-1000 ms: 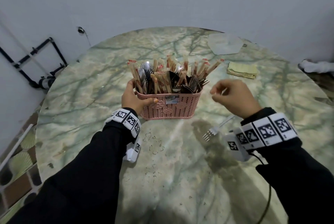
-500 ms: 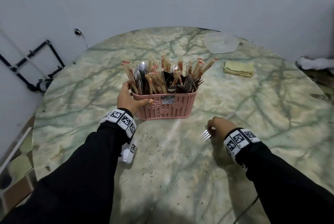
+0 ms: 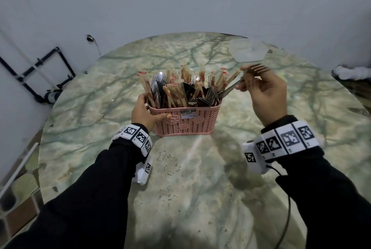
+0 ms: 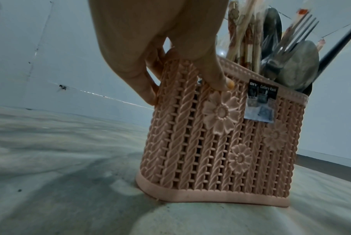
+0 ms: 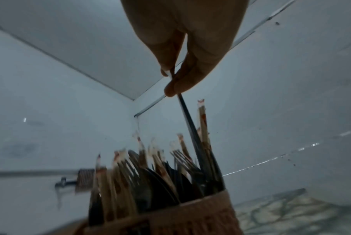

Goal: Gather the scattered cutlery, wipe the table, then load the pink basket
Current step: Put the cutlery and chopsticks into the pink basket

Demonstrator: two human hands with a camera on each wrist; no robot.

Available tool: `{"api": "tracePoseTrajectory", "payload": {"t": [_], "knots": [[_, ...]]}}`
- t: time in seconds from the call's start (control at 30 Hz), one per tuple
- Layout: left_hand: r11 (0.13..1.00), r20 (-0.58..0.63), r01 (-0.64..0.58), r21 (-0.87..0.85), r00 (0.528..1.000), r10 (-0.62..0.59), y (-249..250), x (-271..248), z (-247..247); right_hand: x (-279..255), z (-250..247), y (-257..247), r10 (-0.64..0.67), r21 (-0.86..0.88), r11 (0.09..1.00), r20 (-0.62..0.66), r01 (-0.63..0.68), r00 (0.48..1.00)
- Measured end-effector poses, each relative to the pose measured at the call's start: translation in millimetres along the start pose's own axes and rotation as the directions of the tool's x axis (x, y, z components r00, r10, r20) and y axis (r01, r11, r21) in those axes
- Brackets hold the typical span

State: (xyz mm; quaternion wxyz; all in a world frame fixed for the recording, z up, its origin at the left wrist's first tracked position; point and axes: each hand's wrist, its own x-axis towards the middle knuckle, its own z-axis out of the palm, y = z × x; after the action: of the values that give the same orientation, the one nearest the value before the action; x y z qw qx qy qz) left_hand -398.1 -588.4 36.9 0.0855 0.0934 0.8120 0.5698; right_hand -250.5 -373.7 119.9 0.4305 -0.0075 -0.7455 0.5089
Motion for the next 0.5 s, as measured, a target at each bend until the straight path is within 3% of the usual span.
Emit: {"api": "tracePoseTrajectory", "payload": {"t": [0.17, 0.3, 0.4, 0.5], "knots": [[1.0, -0.008, -0.005, 0.005, 1.0, 0.005, 0, -1, -1, -4, 9, 21, 0.014, -0.138, 0.99, 0.006, -0.013, 1.0], [1.0, -0.006, 0.001, 0.005, 1.0, -0.001, 1, -2, -1, 5, 14, 30, 0.063, -0.365, 0.928, -0.034, -0.071, 0.997], [1.0, -0.005, 0.0, 0.001, 1.0, 0.0, 2, -3, 0, 11, 20, 26, 0.123, -0.526, 0.847, 0.048, -0.079, 0.991], [1.0, -0.001, -0.003, 0.005, 1.0, 0.003, 3, -4, 0, 9, 28, 25, 0.264, -0.639, 0.766, 0.21, -0.072, 0.941]]}}
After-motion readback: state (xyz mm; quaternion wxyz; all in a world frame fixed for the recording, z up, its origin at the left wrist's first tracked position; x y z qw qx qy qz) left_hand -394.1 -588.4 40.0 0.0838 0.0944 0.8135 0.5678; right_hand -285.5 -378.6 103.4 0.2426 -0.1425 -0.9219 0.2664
